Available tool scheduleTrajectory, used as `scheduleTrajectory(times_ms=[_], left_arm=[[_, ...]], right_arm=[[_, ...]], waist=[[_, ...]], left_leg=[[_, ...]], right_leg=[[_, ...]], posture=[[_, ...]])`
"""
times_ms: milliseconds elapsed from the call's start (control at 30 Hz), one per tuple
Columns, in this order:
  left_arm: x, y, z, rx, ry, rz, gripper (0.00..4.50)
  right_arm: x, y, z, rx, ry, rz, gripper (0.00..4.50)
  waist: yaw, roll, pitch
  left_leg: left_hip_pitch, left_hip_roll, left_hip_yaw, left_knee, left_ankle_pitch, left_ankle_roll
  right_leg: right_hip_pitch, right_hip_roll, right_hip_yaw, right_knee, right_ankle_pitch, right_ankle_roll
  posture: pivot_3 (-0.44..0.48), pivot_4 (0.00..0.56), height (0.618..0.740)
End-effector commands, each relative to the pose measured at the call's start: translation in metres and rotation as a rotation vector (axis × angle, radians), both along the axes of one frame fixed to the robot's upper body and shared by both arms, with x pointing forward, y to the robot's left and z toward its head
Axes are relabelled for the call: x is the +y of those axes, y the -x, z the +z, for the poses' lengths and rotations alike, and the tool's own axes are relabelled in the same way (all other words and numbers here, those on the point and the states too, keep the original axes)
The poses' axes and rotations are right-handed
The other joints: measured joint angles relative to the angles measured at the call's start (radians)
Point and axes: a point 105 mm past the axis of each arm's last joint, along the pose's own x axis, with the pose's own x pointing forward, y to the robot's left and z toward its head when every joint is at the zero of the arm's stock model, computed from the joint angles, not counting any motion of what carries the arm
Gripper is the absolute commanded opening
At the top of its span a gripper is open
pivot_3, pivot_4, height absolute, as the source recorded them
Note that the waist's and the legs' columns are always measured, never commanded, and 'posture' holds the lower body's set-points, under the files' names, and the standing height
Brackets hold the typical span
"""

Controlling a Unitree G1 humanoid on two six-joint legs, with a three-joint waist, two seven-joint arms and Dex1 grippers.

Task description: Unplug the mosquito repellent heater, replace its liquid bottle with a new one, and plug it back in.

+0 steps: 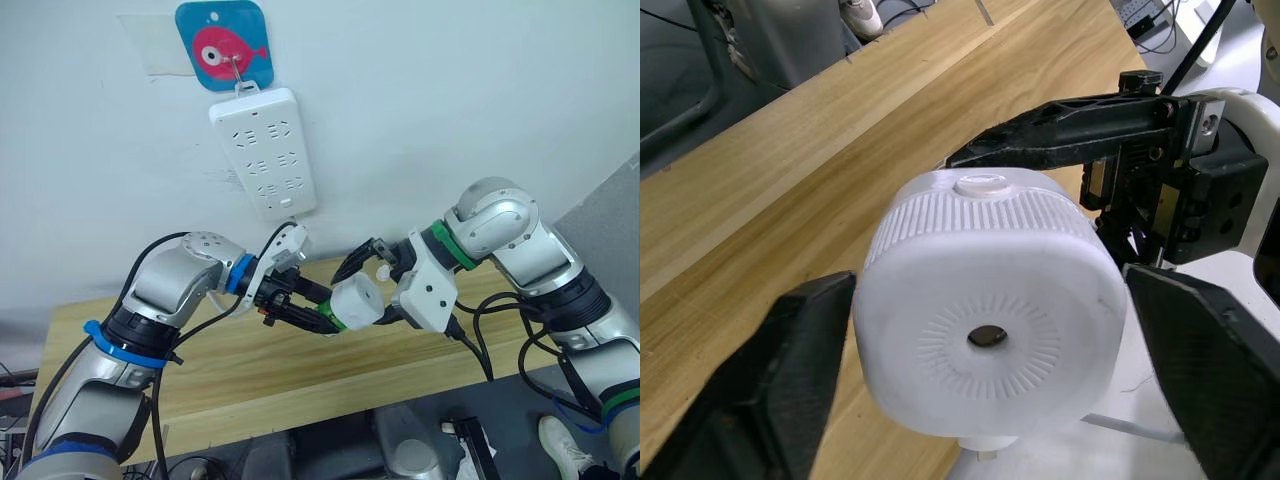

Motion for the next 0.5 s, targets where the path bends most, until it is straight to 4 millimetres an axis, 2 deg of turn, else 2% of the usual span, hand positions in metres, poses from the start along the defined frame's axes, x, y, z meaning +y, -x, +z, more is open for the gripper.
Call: scheduleTrajectory(times_ms=[33, 267, 500], left_arm=[[0.003, 0.000, 0.009, -0.077, 0.053, 0.015, 2.21], [0.014, -0.005, 0.012, -0.166, 0.109, 0.122, 2.21], [0.017, -0.002, 0.018, -0.235, 0.181, 0.183, 2.21]], right_arm=[[-0.008, 0.000, 0.016, -0.053, -0.006, -0.014, 4.50], [-0.030, 0.007, 0.035, 0.032, -0.020, -0.144, 4.50], [-0.047, 0.015, 0.067, 0.347, -0.186, -0.432, 4.50]], waist=[[0.001, 0.000, 0.000], [0.001, 0.000, 0.000], [0.004, 0.000, -0.001]], left_leg=[[0.000, 0.000, 0.000, 0.000, 0.000, 0.000], [0.001, 0.000, 0.001, -0.001, 0.000, 0.000], [0.001, 0.000, 0.001, -0.001, 0.000, 0.000]], right_leg=[[0.000, 0.000, 0.000, 0.001, 0.000, 0.000], [0.000, 0.000, 0.001, -0.001, 0.000, 0.000], [0.000, 0.000, 0.001, 0.000, 0.000, 0.000]], posture=[[-0.273, 0.199, 0.740], [-0.267, 0.188, 0.740], [-0.268, 0.186, 0.740]])
